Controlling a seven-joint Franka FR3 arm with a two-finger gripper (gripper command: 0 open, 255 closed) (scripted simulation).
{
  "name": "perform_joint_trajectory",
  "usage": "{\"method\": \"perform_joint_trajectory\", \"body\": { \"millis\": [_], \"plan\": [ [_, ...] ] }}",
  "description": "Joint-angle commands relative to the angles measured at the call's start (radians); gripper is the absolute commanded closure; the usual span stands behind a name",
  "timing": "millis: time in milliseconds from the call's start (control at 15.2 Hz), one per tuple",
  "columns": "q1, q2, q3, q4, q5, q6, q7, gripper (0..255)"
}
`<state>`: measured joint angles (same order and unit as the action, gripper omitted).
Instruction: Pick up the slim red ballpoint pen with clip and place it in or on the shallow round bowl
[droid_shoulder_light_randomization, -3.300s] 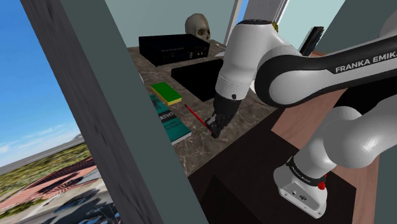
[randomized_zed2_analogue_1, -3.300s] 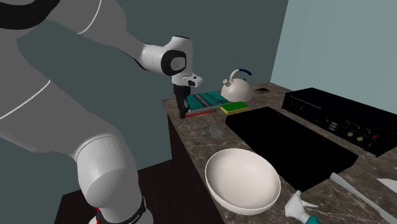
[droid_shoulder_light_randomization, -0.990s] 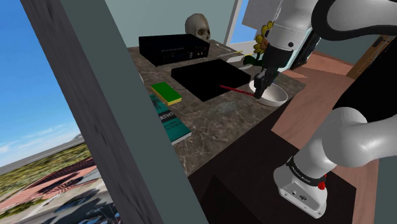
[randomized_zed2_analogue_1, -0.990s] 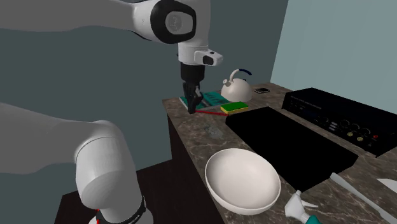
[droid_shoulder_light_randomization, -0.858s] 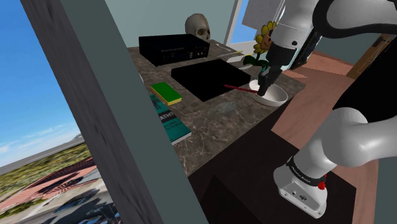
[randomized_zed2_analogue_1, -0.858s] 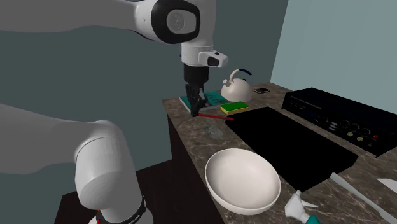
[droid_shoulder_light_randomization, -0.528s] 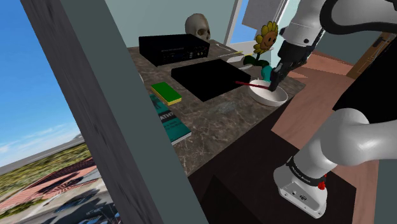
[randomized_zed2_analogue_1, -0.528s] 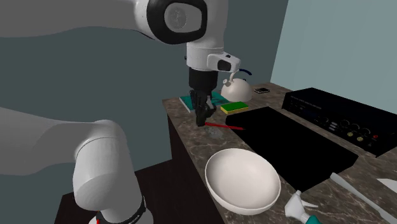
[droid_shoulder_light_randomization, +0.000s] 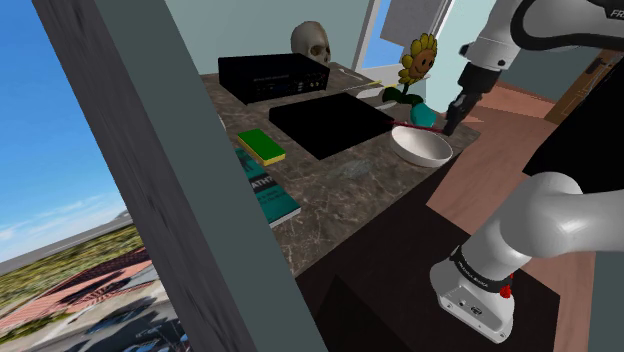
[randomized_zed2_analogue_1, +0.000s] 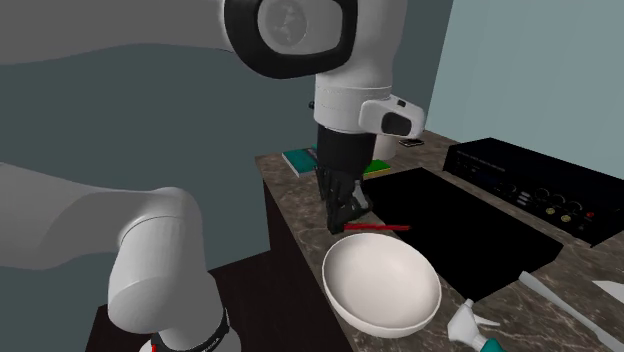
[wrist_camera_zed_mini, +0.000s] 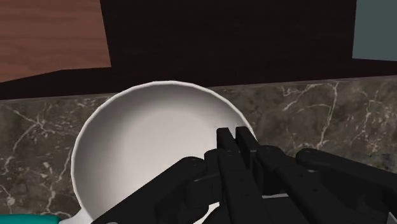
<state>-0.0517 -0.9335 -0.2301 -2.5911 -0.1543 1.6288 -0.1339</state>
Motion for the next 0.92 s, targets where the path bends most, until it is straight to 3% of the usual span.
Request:
{"method": "perform_joint_trajectory", "body": {
  "millis": [0,66,858],
  "plan": [
    [-0.022,0.011,-0.052,0.016,-0.043,-0.001,-0.053,255],
    [-0.035,0.026,-0.089,0.033,-0.071,0.001,-0.091,255],
    [-0.052,0.025,-0.129,-0.125,-0.109,0.158,-0.088,255]
  ]
}}
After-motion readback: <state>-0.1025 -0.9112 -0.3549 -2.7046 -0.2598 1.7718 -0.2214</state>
